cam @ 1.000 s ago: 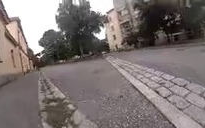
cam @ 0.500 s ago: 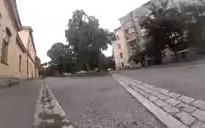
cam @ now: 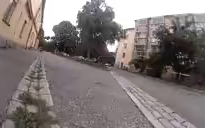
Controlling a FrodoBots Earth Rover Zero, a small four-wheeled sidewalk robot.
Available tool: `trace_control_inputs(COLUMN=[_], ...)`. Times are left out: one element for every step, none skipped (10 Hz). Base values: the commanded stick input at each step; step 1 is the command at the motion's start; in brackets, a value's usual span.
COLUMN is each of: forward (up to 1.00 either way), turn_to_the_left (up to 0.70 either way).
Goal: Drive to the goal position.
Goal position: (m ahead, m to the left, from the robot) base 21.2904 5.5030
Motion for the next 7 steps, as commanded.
trace_control_inputs(forward=[0.70,0.70,0.70,0.70,0.70,0.70,0.70], turn_to_the_left=[0.35,0.35,0.35,0.35,0.35,0.35,0.35])
